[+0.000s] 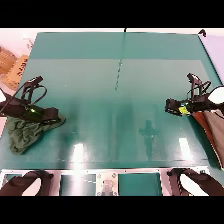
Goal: Fold the shirts.
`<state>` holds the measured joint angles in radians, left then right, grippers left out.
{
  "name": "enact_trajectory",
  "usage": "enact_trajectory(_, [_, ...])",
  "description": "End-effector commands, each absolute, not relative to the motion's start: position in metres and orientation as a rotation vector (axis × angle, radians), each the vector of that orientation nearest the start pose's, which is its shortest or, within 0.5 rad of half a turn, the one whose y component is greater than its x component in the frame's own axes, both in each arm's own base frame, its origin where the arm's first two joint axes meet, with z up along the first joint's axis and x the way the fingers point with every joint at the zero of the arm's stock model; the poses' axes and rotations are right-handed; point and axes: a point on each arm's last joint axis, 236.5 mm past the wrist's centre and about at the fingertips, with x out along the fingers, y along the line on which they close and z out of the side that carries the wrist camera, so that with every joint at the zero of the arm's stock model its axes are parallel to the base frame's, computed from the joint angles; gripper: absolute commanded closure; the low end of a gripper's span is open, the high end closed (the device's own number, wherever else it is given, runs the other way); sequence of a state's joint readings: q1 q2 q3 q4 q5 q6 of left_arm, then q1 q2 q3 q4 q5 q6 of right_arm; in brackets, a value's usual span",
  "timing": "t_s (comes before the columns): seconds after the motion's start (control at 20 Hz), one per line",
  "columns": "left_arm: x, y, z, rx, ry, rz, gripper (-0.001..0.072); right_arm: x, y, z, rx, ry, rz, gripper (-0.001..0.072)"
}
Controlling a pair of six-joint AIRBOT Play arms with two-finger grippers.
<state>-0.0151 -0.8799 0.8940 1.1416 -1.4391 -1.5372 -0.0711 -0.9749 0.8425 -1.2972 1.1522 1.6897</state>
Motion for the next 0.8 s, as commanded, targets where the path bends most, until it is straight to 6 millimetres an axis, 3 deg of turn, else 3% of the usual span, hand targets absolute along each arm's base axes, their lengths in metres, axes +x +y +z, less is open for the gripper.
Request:
enact_trajectory(0.0, [0.242, -0.101, 0.049, -0.311, 1.397, -0.347, 0.0685, 0.303, 0.037, 0.007, 0.403, 1.272, 0.007, 0.0694])
enact_trajectory(0.5, [0.267, -0.1, 0.054, -0.326, 1.291, -0.324, 0.0684, 0.303, 0.037, 0.007, 0.403, 1.272, 0.008, 0.0694])
enact_trajectory(0.55, [0.273, -0.099, 0.055, -0.324, 1.267, -0.315, 0.064, 0.303, 0.037, 0.007, 0.403, 1.272, 0.007, 0.0694])
enact_trajectory(0.6, [0.275, -0.092, 0.053, -0.3, 1.259, -0.294, 0.0197, 0.303, 0.037, 0.007, 0.403, 1.272, 0.007, 0.0694])
enact_trajectory(0.65, [0.277, -0.077, 0.048, -0.256, 1.264, -0.234, 0.0013, 0.303, 0.037, 0.007, 0.403, 1.272, 0.007, 0.0694])
enact_trajectory(0.75, [0.273, -0.027, 0.035, -0.136, 1.298, -0.035, 0.0011, 0.303, 0.037, 0.007, 0.403, 1.269, 0.007, 0.0693])
